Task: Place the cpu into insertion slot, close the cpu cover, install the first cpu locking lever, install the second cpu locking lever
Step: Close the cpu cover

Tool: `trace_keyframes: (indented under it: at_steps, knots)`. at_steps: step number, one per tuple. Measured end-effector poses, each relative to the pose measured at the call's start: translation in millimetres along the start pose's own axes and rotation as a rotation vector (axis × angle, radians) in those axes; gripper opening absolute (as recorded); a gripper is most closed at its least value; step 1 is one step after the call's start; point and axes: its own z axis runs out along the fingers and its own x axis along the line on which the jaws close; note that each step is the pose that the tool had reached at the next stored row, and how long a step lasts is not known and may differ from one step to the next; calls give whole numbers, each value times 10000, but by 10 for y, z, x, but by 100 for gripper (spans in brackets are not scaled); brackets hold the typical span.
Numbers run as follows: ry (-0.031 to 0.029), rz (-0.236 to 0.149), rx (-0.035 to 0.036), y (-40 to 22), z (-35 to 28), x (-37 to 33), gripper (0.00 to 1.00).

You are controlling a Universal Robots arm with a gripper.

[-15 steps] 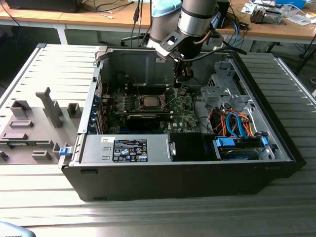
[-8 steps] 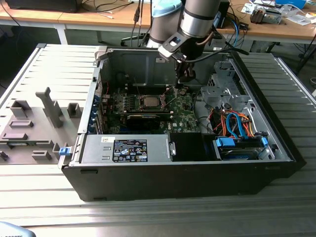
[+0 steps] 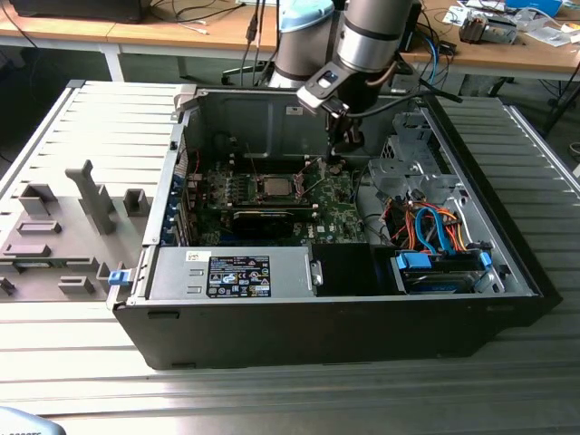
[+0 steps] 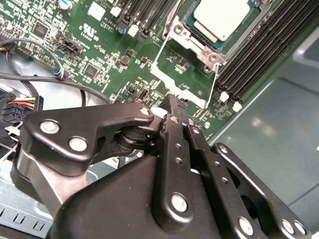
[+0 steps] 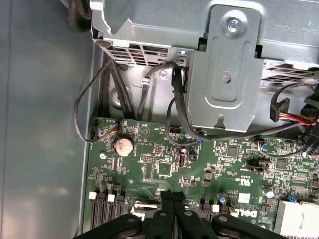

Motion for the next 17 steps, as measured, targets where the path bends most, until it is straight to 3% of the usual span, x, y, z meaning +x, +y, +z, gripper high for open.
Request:
trace_keyframes:
  at_steps: [8,13,17]
  knots:
    - [10,25,27,57,64,-2,11]
    - [54,440,46,71,148,10,11]
    - [78,531,46,58,166,17,11]
